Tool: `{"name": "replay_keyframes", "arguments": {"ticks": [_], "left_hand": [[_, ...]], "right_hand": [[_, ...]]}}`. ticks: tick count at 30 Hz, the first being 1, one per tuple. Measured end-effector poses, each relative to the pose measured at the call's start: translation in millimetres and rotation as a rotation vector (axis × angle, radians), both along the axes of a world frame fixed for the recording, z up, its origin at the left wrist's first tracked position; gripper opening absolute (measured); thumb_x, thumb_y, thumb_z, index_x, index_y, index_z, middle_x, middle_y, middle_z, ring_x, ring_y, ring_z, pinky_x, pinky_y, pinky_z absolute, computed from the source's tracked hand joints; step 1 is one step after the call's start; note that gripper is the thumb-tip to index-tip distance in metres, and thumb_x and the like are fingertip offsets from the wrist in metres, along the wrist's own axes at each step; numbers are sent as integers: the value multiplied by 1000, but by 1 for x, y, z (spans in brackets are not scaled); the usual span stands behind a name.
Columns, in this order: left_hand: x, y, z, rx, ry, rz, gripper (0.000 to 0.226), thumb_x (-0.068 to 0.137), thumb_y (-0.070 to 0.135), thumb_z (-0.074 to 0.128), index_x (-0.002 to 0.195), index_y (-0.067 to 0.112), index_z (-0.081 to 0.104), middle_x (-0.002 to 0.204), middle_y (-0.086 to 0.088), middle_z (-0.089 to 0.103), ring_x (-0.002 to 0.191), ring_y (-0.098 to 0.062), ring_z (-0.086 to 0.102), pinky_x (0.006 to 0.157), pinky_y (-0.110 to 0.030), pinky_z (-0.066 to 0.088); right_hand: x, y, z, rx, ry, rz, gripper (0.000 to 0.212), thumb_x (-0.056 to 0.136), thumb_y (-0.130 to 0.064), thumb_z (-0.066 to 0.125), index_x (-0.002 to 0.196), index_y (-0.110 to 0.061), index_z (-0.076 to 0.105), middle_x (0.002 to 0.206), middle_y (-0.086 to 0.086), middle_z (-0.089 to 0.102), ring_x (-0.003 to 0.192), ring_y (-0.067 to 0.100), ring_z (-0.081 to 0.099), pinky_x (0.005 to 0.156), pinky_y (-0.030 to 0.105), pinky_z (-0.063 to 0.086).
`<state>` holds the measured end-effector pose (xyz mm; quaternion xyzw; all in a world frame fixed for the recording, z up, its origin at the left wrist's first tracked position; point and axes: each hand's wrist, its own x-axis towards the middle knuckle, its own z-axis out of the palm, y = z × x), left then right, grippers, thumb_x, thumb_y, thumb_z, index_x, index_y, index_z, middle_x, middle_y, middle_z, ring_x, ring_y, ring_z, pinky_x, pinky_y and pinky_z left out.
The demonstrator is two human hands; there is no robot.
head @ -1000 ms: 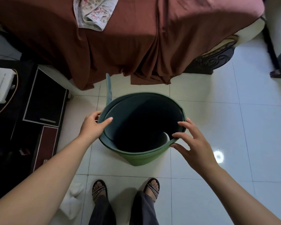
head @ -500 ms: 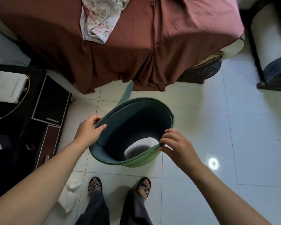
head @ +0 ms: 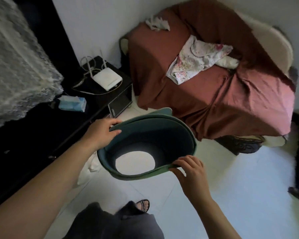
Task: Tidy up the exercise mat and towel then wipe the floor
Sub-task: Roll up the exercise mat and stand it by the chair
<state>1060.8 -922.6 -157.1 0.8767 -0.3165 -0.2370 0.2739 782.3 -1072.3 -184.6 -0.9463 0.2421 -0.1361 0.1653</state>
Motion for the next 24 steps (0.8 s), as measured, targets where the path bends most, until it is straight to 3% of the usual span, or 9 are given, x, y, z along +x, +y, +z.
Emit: {"name": "replay_keyframes", "arguments": {"ticks": [8,18,24], "left_hand": [[2,178,16,4,-13,307,31,85,26,65,116,23,63,104,0,69,96,-21,64,84,-35,51],[-75,392,21,46,-32,753,37,83,25,68,120,19,61,108,-2,68,97,-21,63,84,-38,52],[-142,470,32,82,-53,1084,30,80,21,70,110,23,65,97,6,69,87,-15,64,73,-27,45]], "right_hand": [[78,86,24,31,51,304,14,78,-30,71,90,-24,68,91,-8,65,92,18,58,79,39,52],[139,238,28,105,79,720,15,74,-26,76,87,-24,68,88,-11,65,87,14,60,78,33,49],[181,310,25,197,101,1073,16,74,-24,77,85,-28,65,86,-16,61,82,5,56,77,32,49]]}}
